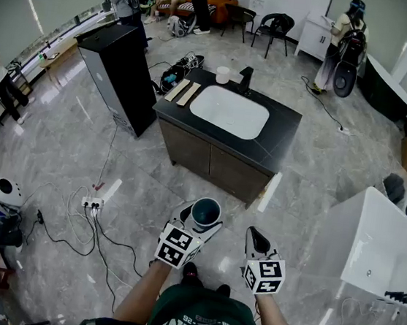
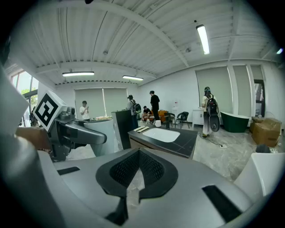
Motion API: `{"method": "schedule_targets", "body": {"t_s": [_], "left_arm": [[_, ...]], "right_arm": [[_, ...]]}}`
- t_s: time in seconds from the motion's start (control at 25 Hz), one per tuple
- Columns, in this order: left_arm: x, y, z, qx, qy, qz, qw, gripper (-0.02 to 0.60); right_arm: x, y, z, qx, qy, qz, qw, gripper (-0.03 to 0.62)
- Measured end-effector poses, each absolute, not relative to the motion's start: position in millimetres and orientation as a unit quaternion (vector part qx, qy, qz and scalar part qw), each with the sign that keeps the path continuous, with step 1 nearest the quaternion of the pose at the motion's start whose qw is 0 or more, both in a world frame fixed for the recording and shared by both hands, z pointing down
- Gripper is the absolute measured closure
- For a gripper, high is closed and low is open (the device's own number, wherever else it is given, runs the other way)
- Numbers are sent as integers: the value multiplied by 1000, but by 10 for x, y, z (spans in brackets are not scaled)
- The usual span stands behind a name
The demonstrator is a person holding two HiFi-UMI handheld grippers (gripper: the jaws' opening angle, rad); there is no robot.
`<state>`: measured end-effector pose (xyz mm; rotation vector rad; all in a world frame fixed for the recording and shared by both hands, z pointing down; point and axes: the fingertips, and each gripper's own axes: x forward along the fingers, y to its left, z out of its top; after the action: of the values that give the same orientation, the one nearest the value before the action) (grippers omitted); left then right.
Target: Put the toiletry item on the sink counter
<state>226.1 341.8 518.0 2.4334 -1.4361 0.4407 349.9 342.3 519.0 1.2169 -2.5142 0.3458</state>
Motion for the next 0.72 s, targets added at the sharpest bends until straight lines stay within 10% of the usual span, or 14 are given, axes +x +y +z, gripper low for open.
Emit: {"method": "schedule_targets", "body": {"t_s": [0.72], "left_arm": [[2197, 3546, 5165, 843, -494, 155, 146, 196]], "right_arm": [[3187, 3567, 4928, 389, -909, 105, 110, 551]]}}
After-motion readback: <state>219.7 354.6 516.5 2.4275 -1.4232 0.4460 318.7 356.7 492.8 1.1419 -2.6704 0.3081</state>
